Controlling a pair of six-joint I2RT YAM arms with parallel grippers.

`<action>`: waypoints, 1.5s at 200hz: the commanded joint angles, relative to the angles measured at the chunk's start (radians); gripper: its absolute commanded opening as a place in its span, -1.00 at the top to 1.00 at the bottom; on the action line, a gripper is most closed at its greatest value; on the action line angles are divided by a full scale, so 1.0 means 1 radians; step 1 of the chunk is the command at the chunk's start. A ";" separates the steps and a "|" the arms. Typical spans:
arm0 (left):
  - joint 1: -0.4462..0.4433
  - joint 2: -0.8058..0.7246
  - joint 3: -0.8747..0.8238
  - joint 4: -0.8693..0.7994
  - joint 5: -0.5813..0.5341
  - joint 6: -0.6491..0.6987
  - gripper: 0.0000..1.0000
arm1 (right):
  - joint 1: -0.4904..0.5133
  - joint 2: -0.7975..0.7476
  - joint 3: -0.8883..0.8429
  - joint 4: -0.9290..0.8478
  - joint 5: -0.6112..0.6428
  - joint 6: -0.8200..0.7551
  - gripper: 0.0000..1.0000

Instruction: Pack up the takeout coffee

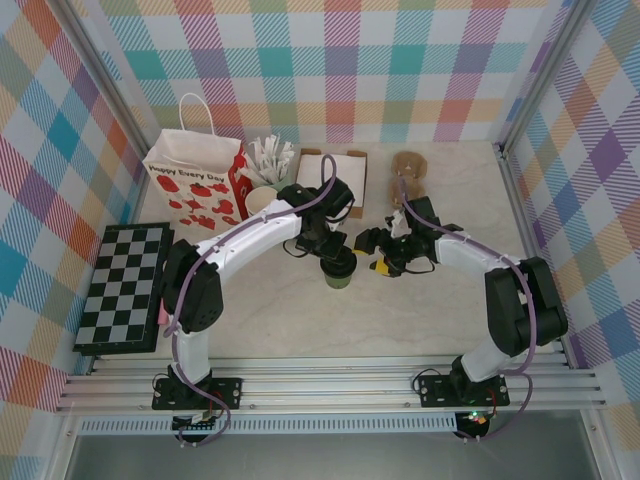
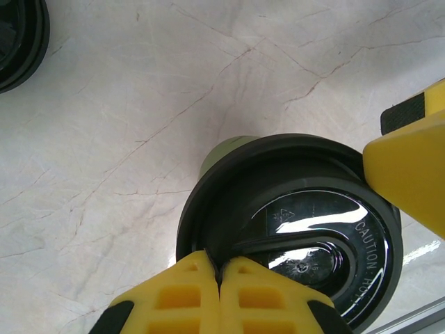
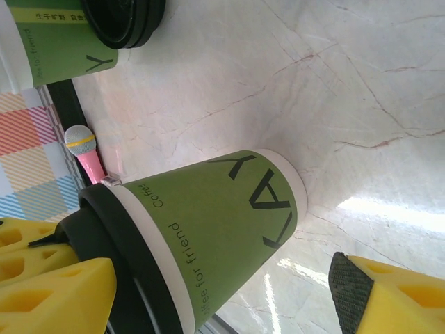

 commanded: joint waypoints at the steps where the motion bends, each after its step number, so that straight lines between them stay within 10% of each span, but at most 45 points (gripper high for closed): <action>1: -0.015 -0.020 -0.039 -0.003 0.019 0.014 1.00 | 0.005 0.015 0.021 -0.030 -0.029 -0.013 -0.64; 300: -0.015 -0.012 -0.040 0.009 0.049 -0.146 0.97 | 0.065 -0.028 -0.082 0.147 -0.119 -0.061 -0.99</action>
